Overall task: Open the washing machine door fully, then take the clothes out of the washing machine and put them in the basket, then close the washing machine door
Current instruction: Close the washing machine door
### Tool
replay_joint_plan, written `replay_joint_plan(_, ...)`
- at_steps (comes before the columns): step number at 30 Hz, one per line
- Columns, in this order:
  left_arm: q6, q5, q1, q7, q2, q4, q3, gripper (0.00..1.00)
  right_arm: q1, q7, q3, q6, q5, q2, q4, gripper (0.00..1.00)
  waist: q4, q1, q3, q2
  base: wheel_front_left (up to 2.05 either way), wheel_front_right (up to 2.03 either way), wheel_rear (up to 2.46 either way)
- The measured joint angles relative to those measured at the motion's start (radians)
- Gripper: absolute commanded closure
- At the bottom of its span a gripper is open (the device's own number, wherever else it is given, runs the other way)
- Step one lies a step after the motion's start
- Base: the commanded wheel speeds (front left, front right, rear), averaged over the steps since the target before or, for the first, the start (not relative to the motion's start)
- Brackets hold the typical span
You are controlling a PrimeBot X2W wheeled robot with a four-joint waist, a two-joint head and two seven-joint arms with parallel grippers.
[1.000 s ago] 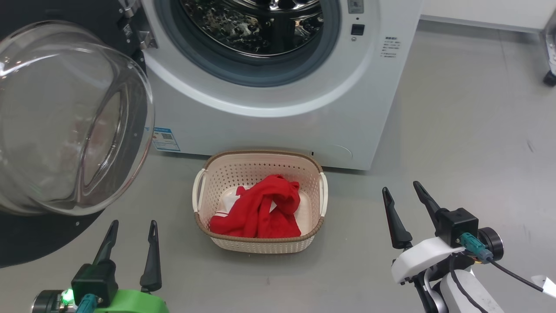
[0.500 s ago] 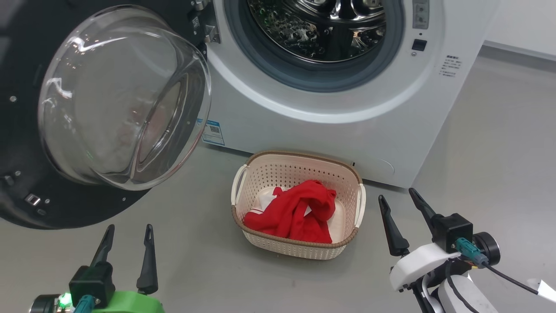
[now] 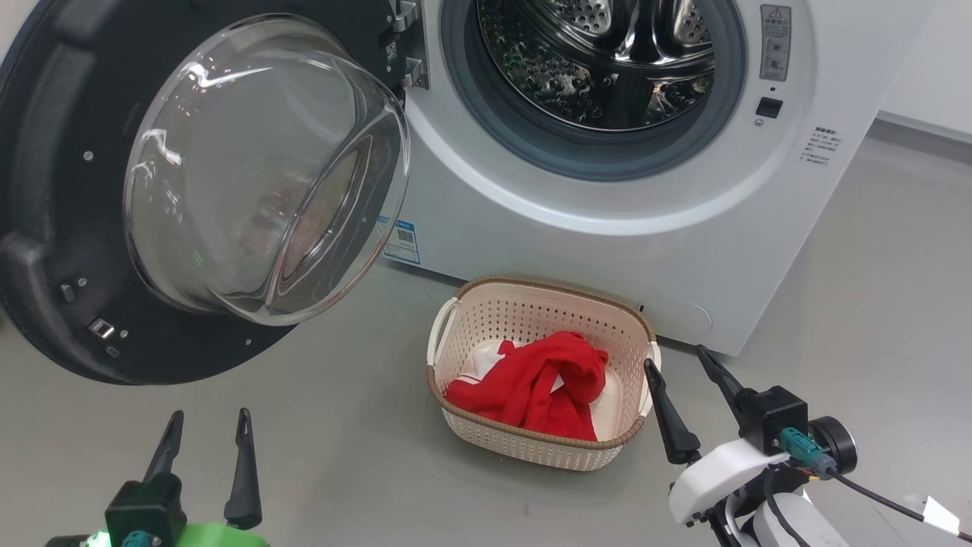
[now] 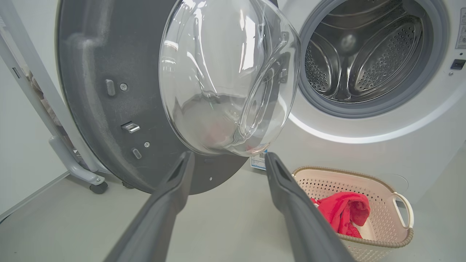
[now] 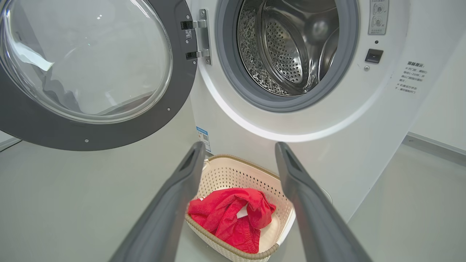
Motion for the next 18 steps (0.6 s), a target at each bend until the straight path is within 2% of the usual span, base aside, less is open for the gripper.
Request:
replay_joint_plan(10, 0.0, -0.001, 0.0, -0.007, 0.0, -0.011, 0.006, 0.0, 0.0, 0.0, 0.0, 0.0, 0.0, 0.0, 0.003, 0.0, -0.004, 0.0, 0.003, 0.0, 0.0, 0.0, 0.0)
replay_joint_plan(11, 0.0, -0.001, 0.0, -0.008, 0.0, -0.013, 0.006, 0.06, 0.0, 0.0, 0.0, 0.0, 0.0, 0.0, 0.003, 0.0, -0.005, 0.0, 0.004, 0.0, 0.0, 0.0, 0.0)
replay_joint_plan(13, 0.0, -0.002, 0.0, -0.009, 0.0, -0.016, 0.006, 0.28, 0.0, 0.0, 0.0, 0.0, 0.0, 0.001, 0.003, 0.0, -0.005, 0.0, 0.004, 0.0, 0.0, 0.0, 0.0)
replay_joint_plan(15, 0.0, -0.002, 0.0, -0.009, 0.0, -0.018, 0.005, 0.65, 0.0, 0.0, 0.0, 0.0, 0.0, 0.001, 0.003, 0.0, -0.005, 0.0, 0.004, -0.0001, 0.0, 0.0, 0.0)
replay_joint_plan(16, 0.0, -0.002, 0.0, -0.009, 0.0, -0.019, 0.005, 0.88, 0.0, 0.0, 0.0, 0.0, 0.0, 0.001, 0.003, 0.0, -0.005, 0.0, 0.004, 0.0, 0.0, 0.0, 0.0)
replay_joint_plan(17, 0.0, -0.002, 0.0, -0.009, 0.0, -0.019, 0.005, 1.0, 0.0, 0.0, 0.0, 0.0, 0.0, 0.001, 0.003, 0.0, -0.005, 0.0, 0.004, 0.0, 0.0, 0.0, 0.0)
replay_joint_plan(18, 0.0, -0.002, 0.0, -0.009, 0.0, -0.02, 0.005, 1.0, 0.0, 0.0, -0.001, 0.0, 0.0, 0.001, 0.003, 0.0, -0.005, 0.0, 0.004, 0.0, 0.0, 0.0, 0.0)
